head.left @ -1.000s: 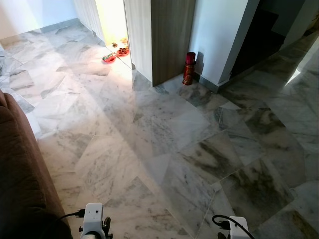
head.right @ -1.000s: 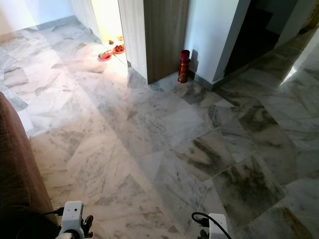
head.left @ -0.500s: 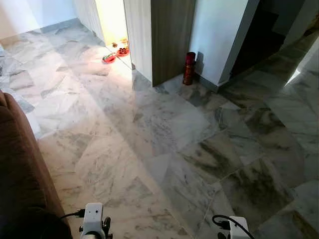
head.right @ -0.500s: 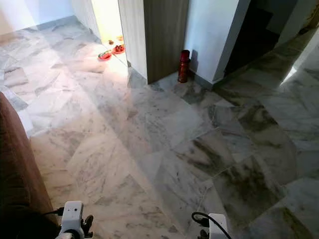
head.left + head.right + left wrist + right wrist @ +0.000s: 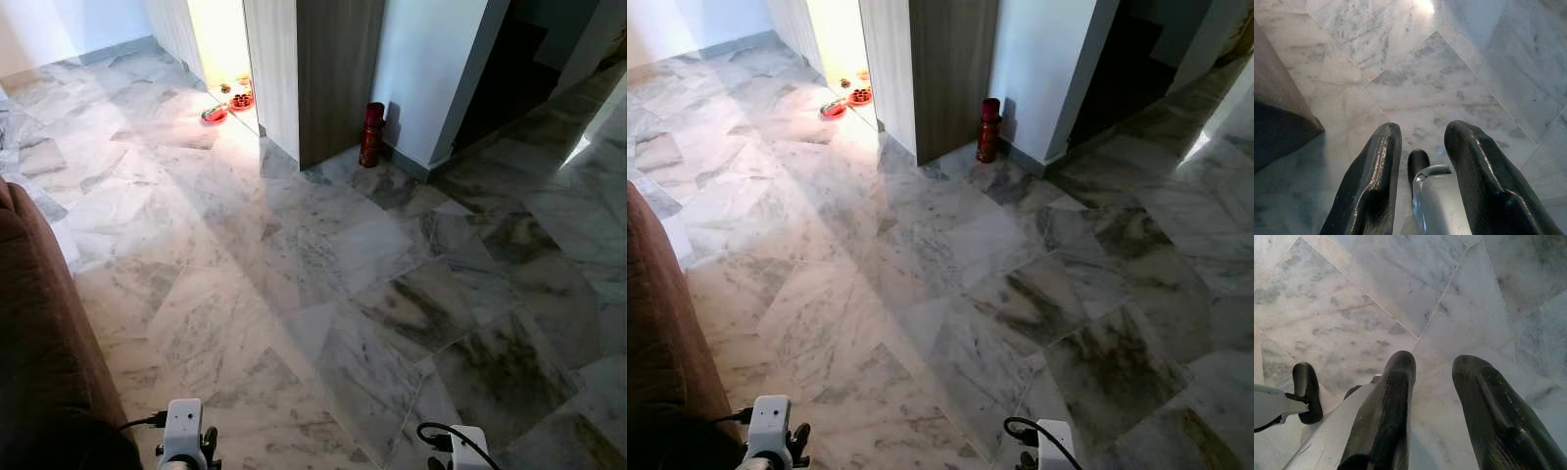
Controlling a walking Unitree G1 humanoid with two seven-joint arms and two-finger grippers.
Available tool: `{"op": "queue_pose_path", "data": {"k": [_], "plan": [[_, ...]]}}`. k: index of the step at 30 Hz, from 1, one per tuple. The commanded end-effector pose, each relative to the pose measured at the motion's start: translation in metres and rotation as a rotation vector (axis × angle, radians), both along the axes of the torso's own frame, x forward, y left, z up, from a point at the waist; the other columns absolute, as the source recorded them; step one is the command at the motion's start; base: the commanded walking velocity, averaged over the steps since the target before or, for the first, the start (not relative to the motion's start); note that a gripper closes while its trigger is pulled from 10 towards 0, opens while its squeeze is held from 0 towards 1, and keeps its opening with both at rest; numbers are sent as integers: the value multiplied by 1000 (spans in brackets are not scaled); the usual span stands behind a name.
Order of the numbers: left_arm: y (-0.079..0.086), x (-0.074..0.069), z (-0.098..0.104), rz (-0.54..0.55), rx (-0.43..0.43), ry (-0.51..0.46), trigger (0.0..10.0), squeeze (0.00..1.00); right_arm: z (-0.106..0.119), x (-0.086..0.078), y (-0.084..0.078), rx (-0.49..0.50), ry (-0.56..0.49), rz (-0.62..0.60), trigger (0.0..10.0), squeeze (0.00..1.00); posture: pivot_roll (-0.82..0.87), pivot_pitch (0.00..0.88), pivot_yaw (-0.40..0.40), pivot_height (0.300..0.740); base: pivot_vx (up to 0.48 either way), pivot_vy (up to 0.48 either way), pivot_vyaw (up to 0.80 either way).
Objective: Move the pillow to the sofa from floor
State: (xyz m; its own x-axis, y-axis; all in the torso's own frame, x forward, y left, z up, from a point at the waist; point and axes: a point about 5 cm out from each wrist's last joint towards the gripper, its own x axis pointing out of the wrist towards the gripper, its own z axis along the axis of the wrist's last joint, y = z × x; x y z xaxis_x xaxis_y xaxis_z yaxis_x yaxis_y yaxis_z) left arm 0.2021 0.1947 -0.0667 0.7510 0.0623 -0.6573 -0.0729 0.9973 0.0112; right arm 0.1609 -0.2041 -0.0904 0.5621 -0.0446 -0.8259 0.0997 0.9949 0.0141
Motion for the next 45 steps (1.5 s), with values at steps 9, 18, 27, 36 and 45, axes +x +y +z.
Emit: {"op": "queue_pose_path", "data": {"k": [9,18,27,36,45], "plan": [[31,-46,-22,63,72,267,10000,0,15,32,-5,130,-99,-177,10000,0,17,0,10,703,0,0,0],[32,-44,-21,69,75,261,10000,0,16,33,-5,124,-98,-166,10000,0,33,34,5,703,0,0,0],[35,-44,-20,87,78,255,10000,0,13,30,-1,125,-85,-120,10000,0,35,35,4,703,0,0,0],[34,-40,-18,89,87,247,10000,0,14,32,1,147,-77,-103,10000,0,20,35,-9,703,0,0,0],[17,-4,-5,83,5,120,10000,0,15,32,-2,145,-73,-93,10000,0,-21,25,-32,703,0,0,0]]}}
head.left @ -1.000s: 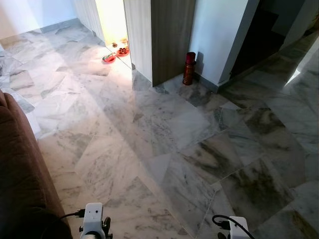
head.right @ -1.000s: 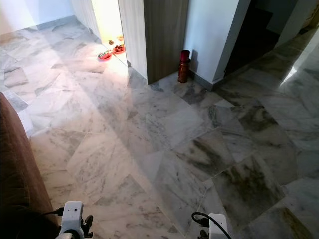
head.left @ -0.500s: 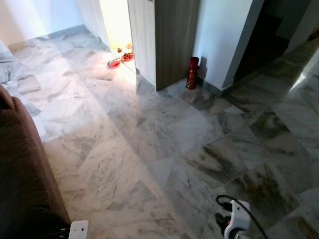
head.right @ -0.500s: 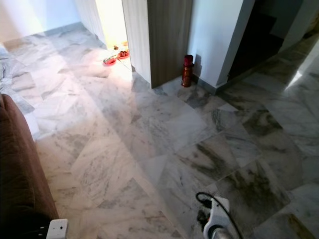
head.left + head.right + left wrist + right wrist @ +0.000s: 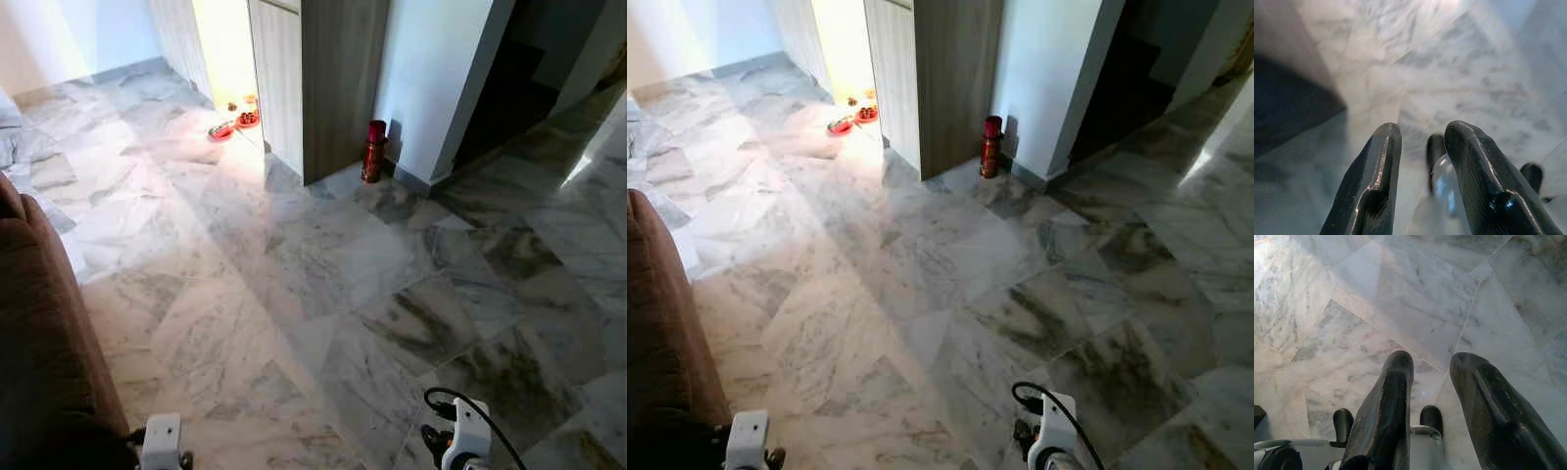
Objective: Move the pillow to the sofa from floor
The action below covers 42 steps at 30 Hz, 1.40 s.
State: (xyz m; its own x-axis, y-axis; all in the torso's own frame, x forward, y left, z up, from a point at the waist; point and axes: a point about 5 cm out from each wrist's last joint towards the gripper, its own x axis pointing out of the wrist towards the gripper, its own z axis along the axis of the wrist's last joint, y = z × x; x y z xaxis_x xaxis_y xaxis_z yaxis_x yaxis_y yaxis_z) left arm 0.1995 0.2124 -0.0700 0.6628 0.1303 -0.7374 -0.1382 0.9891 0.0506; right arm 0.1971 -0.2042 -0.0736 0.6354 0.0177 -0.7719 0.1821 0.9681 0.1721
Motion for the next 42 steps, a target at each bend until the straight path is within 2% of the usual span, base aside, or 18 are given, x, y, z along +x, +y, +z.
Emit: {"op": "queue_pose_path", "data": {"k": [1,5,13,16,18,25,42], "plan": [[-4,1,0,13,-31,-6,10000,0,-3,-7,-3,-3,29,1,10000,0,-24,21,-35,703,0,0,0],[-9,6,2,8,-45,-15,10000,0,-6,-14,-6,1,50,-13,10000,0,-27,17,-38,703,0,0,0],[-6,4,1,37,-37,-19,10000,0,-12,-25,-2,14,77,-9,10000,0,-10,14,-44,703,0,0,0],[-3,1,0,47,-22,-8,10000,0,-11,-24,-2,17,71,-25,10000,0,2,16,-43,703,0,0,0],[3,-8,-4,73,1,20,10000,0,-9,-19,-1,23,56,-41,10000,0,11,25,-42,703,0,0,0],[6,-12,-5,100,-6,9,10000,0,-8,-14,3,24,56,-22,10000,0,35,41,-38,703,0,0,0],[14,-32,-13,101,12,61,10000,0,-12,-21,5,19,73,-46,10000,0,46,29,-21,703,0,0,0]]}}
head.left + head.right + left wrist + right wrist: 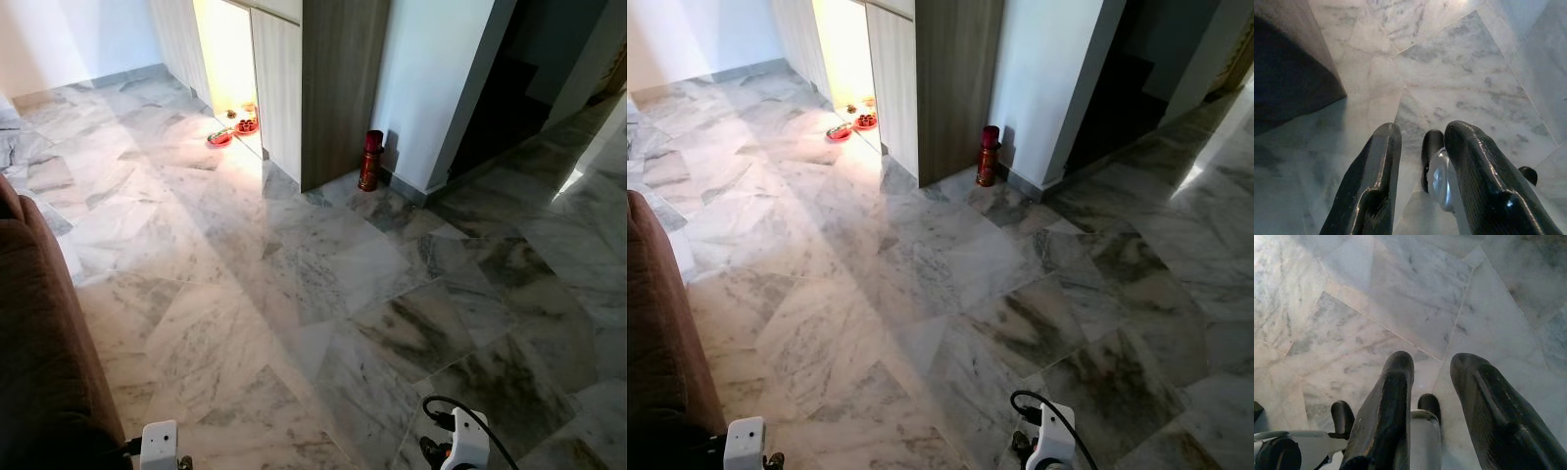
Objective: Move the pillow to the sofa from floor
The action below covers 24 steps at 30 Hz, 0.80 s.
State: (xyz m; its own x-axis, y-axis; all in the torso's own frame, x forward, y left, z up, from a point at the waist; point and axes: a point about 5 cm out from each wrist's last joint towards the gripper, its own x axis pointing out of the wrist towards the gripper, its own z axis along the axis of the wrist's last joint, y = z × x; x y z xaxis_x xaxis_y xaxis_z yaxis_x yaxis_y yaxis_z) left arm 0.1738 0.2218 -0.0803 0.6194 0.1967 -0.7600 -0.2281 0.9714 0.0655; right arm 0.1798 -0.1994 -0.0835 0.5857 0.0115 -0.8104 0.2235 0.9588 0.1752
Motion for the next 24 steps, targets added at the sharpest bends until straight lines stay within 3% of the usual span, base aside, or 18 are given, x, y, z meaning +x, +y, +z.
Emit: {"op": "queue_pose_path", "data": {"k": [1,11,17,24], "plan": [[6,-8,-3,12,1,26,10000,0,-2,-4,0,7,8,-22,10000,0,46,28,-21,703,0,0,0],[8,-13,-4,20,-2,43,10000,0,-1,-1,1,-3,4,-8,10000,0,48,37,-14,703,0,0,0],[0,-4,-3,8,-4,40,10000,0,-2,-2,3,-32,25,26,10000,0,50,53,-13,703,0,0,555],[-4,2,-1,8,-6,35,10000,0,-1,-1,4,4,8,-26,10000,0,51,66,-12,703,0,93,0]]}}
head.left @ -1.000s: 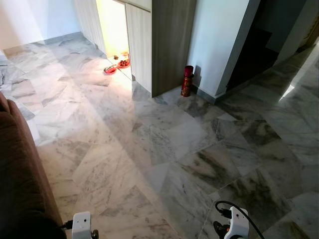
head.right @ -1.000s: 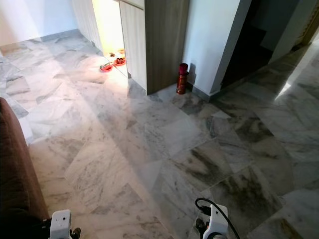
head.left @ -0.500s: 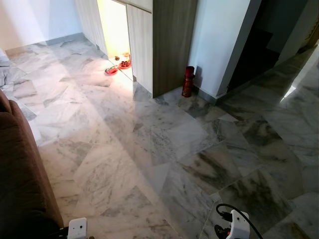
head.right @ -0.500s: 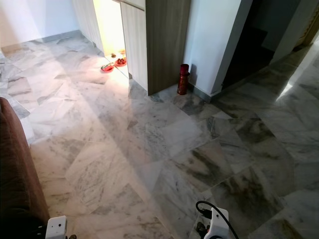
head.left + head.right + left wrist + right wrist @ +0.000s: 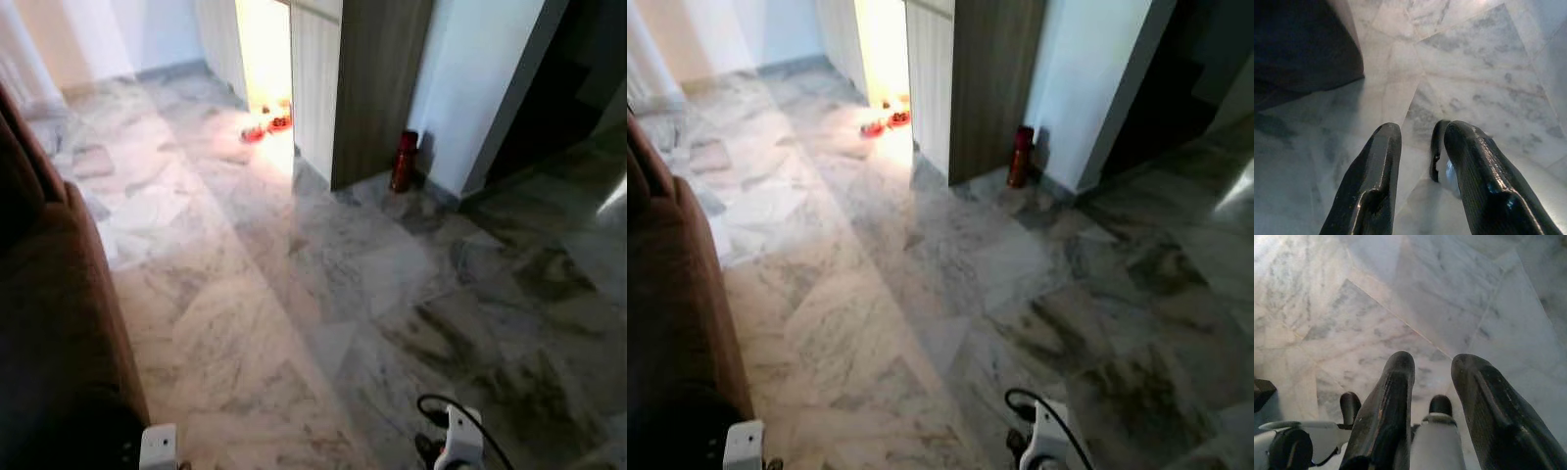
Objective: Move the pillow to the sofa from floor
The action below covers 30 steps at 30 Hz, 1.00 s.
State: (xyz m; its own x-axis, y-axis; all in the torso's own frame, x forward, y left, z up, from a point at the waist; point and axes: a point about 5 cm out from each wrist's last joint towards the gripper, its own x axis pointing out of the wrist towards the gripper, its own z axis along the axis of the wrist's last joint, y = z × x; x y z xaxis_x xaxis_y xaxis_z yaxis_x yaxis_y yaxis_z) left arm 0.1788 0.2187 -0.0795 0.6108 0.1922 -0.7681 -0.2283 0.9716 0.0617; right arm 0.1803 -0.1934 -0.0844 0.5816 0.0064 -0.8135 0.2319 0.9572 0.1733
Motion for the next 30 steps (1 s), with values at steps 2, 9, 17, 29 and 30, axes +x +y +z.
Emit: {"op": "queue_pose_path", "data": {"k": [2,9,17,29,30], "plan": [[-1,-2,-2,8,-3,23,10000,0,0,0,-2,5,-2,-22,10000,0,49,69,-11,703,0,354,0],[1,0,-1,7,-1,22,10000,0,1,2,-3,-5,-6,-11,10000,0,58,74,-12,703,0,359,0],[10,10,6,14,7,9,10000,0,2,3,-2,-12,-11,14,10000,0,60,78,-12,703,0,360,218],[-3,39,18,-7,3,-28,10000,0,3,4,-4,-42,-15,21,10000,0,59,79,-12,703,0,358,167],[-3,39,18,-7,3,-28,10000,0,3,4,-4,-42,-15,21,10000,0,59,79,-12,703,0,356,800]]}}
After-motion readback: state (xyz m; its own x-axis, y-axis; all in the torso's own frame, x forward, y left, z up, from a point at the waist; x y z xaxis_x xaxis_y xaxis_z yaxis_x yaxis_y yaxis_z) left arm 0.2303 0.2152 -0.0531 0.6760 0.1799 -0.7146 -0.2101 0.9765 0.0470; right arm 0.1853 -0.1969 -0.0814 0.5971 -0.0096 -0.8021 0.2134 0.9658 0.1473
